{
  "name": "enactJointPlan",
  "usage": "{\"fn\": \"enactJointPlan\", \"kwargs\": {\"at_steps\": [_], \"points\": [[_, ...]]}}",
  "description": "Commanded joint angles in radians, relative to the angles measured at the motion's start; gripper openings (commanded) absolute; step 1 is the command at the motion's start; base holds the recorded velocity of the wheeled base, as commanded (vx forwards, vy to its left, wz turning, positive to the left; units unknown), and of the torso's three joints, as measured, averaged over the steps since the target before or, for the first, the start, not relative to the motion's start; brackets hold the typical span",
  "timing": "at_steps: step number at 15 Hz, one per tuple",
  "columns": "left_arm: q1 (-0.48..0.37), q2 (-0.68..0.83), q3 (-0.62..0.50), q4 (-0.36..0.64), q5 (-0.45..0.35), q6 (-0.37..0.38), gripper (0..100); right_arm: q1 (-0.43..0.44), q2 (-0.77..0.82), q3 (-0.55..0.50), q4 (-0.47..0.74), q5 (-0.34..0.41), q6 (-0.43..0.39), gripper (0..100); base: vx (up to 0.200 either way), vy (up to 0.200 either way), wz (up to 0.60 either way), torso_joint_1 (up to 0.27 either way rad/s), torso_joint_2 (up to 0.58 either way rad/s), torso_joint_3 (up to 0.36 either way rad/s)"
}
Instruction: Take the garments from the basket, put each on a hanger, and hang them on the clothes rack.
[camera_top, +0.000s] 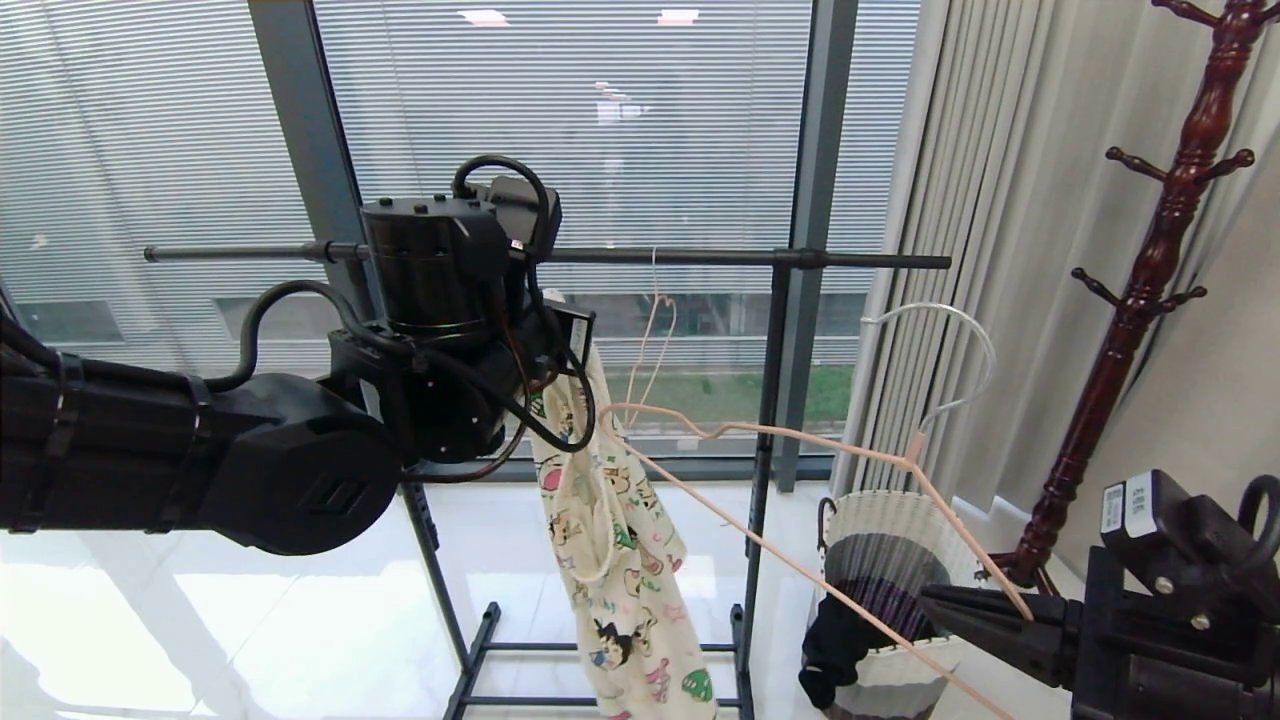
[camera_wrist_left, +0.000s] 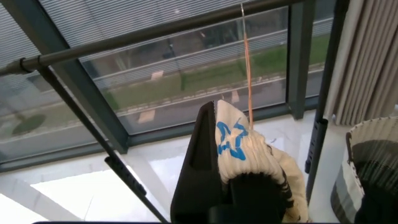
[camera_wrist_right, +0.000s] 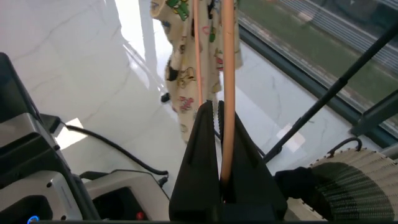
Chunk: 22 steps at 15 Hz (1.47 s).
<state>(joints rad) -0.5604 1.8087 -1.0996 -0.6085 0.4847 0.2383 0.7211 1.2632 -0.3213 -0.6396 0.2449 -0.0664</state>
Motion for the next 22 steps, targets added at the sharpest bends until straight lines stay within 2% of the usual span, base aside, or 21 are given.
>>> {"fn": "enactJointPlan", "kwargs": {"at_steps": [1,8,13,15,22], "points": [[-0.021,0.001,0.0,0.0,0.0,-0.001,0,0.001,0.05,-0.028,-0.005,0.001,0.0,0,0.0,0.0,0.0,0.0,0.0,0.0],[0.001,0.006,-0.006,-0.004,0.034,-0.011,0,0.044,0.012,-0.03,-0.002,-0.007,0.002,0,0.0,0.0,0.0,0.0,0.0,0.0],[-0.062,0.0,-0.006,-0.005,0.034,-0.031,0,0.058,0.041,-0.036,-0.005,-0.016,0.002,0,0.0,0.0,0.0,0.0,0.0,0.0],[-0.064,-0.002,-0.005,-0.005,0.035,-0.028,0,0.054,0.044,-0.035,-0.006,-0.044,0.013,0,0.0,0.0,0.0,0.0,0.0,0.0],[-0.059,0.004,-0.003,-0.007,0.094,-0.033,0,0.054,-0.038,-0.028,-0.005,-0.047,0.02,0,0.0,0.0,0.0,0.0,0.0,0.0]]}}
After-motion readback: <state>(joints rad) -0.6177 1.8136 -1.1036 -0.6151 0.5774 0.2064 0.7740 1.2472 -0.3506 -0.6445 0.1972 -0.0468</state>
